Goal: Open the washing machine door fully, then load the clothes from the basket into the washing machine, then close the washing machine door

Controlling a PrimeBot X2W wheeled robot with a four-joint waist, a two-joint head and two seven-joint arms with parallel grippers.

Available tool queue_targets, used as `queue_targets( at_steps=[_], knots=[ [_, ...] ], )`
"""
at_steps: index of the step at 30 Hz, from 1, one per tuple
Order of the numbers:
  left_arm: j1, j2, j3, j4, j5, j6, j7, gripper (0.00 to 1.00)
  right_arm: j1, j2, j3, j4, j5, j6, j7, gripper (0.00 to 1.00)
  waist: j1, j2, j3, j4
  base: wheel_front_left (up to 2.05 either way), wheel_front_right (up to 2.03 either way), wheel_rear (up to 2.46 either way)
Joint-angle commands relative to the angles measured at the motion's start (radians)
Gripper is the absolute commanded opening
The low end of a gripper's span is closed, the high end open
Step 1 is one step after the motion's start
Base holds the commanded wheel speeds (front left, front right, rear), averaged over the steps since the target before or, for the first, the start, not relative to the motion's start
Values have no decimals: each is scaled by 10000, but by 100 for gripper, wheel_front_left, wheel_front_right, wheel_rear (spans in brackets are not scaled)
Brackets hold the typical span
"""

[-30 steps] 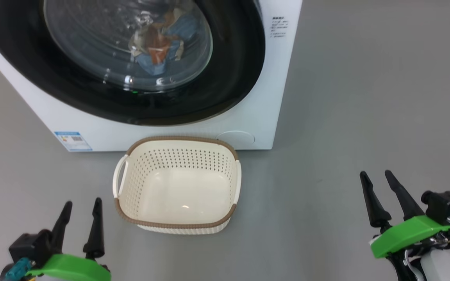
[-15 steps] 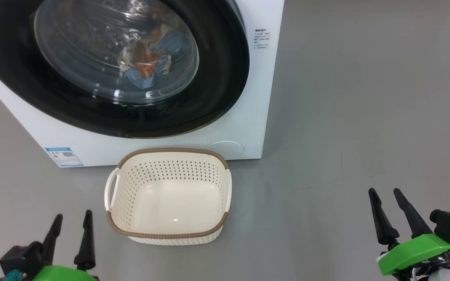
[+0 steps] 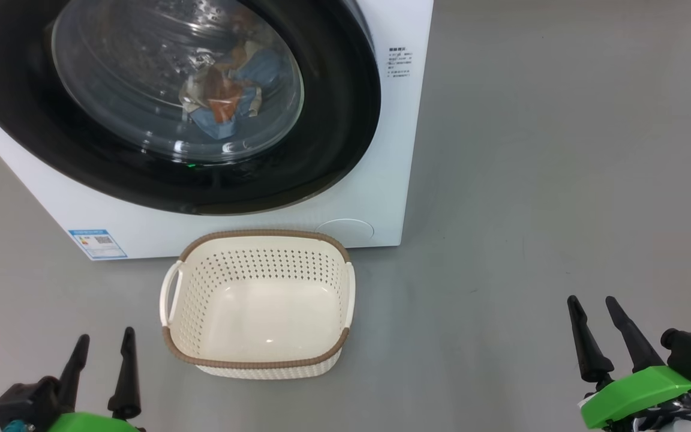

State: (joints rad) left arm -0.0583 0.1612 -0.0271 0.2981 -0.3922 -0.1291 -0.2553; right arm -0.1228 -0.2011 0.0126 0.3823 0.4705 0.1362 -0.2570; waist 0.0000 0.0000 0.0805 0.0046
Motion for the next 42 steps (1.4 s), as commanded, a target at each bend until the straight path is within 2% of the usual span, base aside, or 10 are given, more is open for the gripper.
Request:
queue_targets(
  at_steps=[1,8,12,17,42],
  knots=[
    [-1,-29,-7,49,-15,2,5,0,2,22,9,51,11,4,4,0,0,0,-2,0,0,0,0],
    [158,-361,-60,392,-259,2,83,0,144,285,47,433,239,3,92,0,2,0,-13,-2,0,0,0],
    [151,-385,-11,352,-650,1,203,0,158,325,3,365,604,1,212,0,23,0,-64,-3,0,0,0],
    [121,-416,46,325,-1133,0,347,0,155,375,-48,301,1056,-2,356,0,2,0,-78,-5,0,0,0],
    [-24,-568,348,143,-3560,-3,1083,0,145,624,-317,-62,3328,-13,1093,0,0,0,-228,-14,0,0,0]
  ],
)
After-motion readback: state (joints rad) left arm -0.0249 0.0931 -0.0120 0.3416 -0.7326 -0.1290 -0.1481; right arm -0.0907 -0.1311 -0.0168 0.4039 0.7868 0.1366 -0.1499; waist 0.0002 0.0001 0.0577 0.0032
